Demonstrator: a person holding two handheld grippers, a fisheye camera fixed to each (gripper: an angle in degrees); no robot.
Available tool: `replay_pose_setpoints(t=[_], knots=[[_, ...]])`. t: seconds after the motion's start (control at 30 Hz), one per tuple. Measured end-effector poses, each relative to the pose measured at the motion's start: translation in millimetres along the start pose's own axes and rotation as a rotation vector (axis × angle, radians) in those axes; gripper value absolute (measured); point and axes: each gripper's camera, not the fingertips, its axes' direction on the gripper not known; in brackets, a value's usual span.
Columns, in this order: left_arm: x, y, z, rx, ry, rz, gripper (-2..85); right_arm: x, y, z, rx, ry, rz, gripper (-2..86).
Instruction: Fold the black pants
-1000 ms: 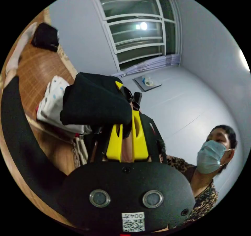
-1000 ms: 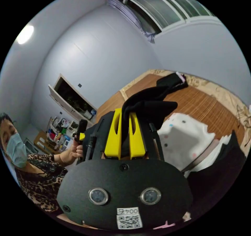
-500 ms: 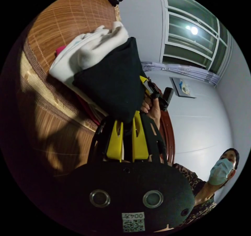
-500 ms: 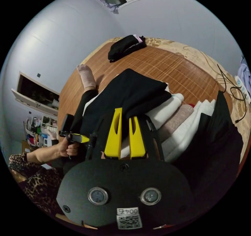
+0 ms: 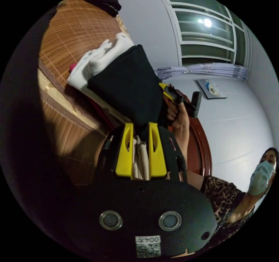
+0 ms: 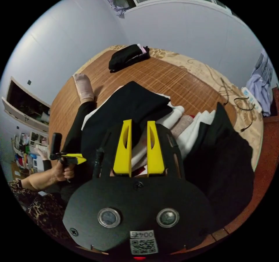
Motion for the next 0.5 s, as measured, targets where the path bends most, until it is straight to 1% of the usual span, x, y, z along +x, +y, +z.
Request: replay_pose_setpoints(t=[0.03, 0.07, 0.1, 0.17, 0.2, 0.23, 0.27, 0.33, 0.37, 0.43, 0.5], knots=[[11, 11, -7, 0.03, -0.011, 0.032, 8.0, -9, 4, -12, 0.032, 0.086, -0.016, 10.9], [17, 17, -11, 0.049, -0.022, 0.053, 7.9, -14, 7, -19, 0.054, 0.126, -0.026, 11.0], [33, 26, -18, 0.092, -0.061, 0.116, 7.7, -25, 11, -31, 0.1, 0.178, -0.053, 11.2], [61, 34, -24, 0.17, -0.18, 0.247, 7.6, -48, 17, -45, 0.169, 0.14, -0.151, 11.3], [79, 33, -21, 0.198, -0.26, 0.35, 7.9, -66, 20, -49, 0.175, 0.068, -0.242, 12.1], [95, 27, -13, 0.204, -0.339, 0.437, 8.7, -83, 20, -46, 0.139, 0.021, -0.319, 13.0], [101, 23, -7, 0.203, -0.373, 0.475, 9.2, -92, 20, -42, 0.113, 0.018, -0.35, 13.5], [113, 6, 26, 0.143, -0.509, 0.578, 11.8, -116, 23, -22, 0.029, 0.12, -0.441, 15.4], [114, 2, 35, 0.121, -0.538, 0.594, 12.6, -119, 24, -17, 0.01, 0.152, -0.45, 15.7], [112, -7, 76, 0.017, -0.675, 0.653, 15.6, -120, 26, -3, -0.057, 0.222, -0.444, 16.5], [104, -6, 103, -0.054, -0.754, 0.681, 16.9, -118, 27, 7, -0.103, 0.231, -0.436, 17.0]])
